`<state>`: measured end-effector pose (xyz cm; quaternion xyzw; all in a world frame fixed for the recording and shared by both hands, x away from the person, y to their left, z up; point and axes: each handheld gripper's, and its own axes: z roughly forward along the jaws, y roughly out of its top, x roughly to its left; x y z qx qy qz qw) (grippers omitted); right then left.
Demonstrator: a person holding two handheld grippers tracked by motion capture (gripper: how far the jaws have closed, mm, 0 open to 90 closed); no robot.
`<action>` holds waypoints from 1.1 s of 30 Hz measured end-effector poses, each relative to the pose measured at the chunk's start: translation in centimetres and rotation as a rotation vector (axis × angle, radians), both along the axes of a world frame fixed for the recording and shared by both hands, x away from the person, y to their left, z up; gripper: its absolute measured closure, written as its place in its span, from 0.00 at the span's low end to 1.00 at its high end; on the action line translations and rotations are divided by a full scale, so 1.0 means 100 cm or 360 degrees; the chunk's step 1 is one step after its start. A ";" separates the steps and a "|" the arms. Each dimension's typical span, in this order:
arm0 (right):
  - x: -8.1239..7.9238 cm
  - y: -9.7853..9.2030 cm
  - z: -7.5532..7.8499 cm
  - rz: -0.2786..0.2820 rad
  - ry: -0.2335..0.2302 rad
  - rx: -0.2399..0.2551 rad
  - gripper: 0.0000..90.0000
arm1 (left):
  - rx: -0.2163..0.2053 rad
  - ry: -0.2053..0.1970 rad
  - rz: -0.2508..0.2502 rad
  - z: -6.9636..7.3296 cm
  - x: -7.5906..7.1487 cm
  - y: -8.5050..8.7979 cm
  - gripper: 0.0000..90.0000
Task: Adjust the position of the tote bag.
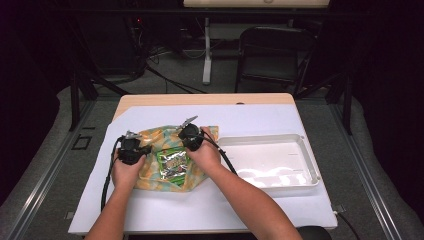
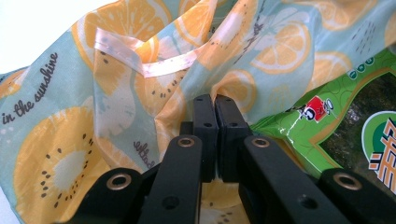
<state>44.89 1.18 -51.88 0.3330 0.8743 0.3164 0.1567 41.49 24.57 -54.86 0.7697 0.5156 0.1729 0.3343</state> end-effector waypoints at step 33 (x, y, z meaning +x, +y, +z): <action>0.040 -0.001 -0.015 -0.0212 0.0147 0.0024 1.00 | 0.0017 0.0006 0.0008 -0.001 -0.001 0.002 0.98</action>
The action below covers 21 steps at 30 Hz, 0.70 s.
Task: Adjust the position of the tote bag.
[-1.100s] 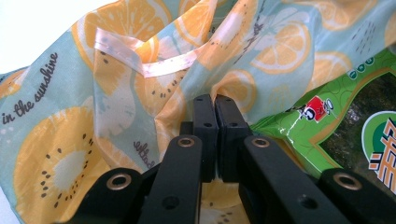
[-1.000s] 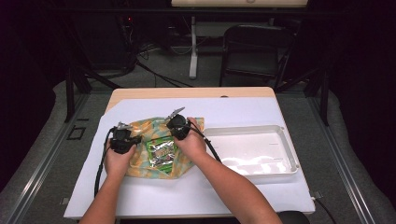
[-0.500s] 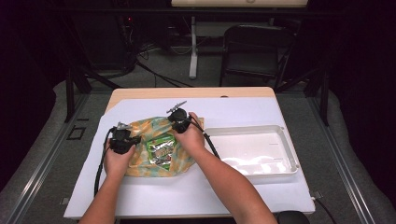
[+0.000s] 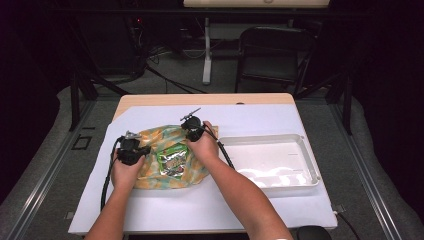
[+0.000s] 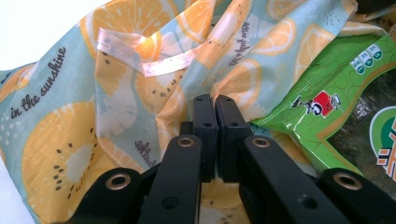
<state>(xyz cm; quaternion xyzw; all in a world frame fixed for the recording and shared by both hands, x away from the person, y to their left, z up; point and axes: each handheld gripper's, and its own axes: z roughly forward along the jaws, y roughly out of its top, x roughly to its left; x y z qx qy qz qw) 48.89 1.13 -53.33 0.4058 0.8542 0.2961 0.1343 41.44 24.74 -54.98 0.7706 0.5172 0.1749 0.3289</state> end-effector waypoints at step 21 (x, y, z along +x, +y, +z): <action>0.004 0.003 -0.011 -0.0012 0.0054 -0.0052 0.98 | 0.0026 0.0027 0.0004 -0.005 0.001 0.000 0.97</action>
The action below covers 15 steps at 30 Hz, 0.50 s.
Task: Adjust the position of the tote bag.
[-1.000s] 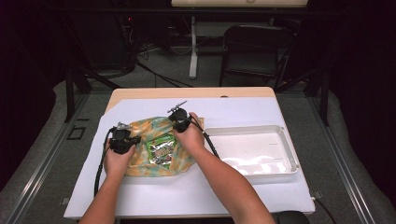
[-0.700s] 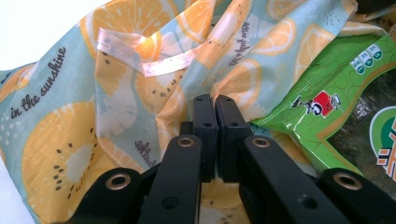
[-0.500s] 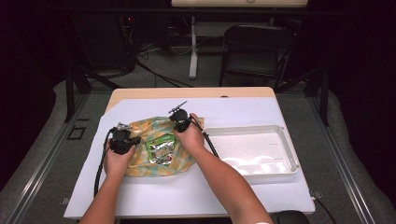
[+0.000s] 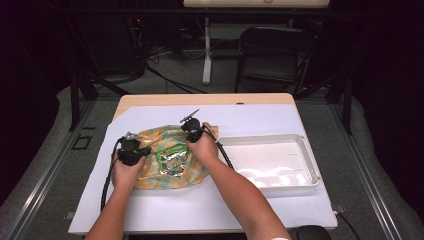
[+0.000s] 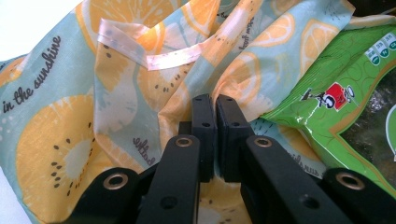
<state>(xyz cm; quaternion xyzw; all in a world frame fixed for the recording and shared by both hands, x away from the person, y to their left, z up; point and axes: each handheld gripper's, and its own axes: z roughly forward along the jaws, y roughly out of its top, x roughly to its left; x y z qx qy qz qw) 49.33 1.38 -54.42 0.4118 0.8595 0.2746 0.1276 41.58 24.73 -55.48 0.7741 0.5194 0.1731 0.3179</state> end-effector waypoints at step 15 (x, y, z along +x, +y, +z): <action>-0.001 0.002 -0.001 0.0000 -0.0011 -0.0006 0.97 | -0.0071 -0.0018 0.0011 0.008 -0.003 0.004 0.69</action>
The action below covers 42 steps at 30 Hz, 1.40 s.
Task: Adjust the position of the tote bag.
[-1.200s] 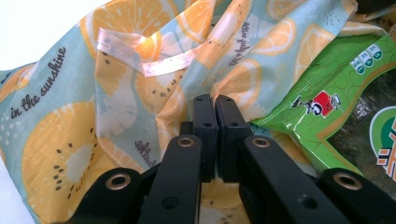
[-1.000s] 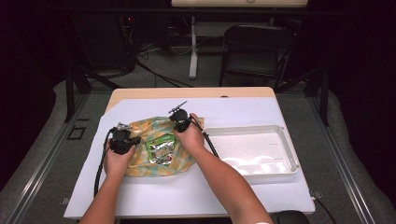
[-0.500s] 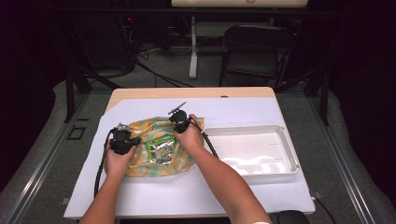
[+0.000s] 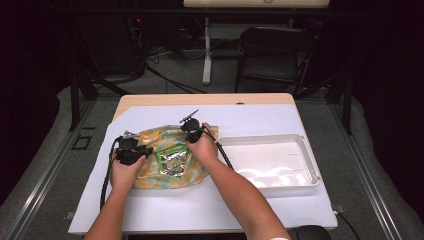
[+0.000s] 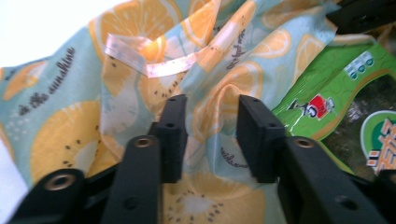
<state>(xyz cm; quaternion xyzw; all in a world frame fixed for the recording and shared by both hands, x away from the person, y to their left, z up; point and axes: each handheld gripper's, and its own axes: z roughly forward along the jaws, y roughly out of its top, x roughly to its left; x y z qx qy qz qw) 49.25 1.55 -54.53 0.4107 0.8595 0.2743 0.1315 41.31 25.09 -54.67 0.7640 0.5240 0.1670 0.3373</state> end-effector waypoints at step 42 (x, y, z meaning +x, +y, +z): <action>-0.029 -0.011 0.048 0.0094 -0.0134 0.0199 0.67 | -0.0134 -0.0160 -0.0012 0.043 -0.021 0.003 0.61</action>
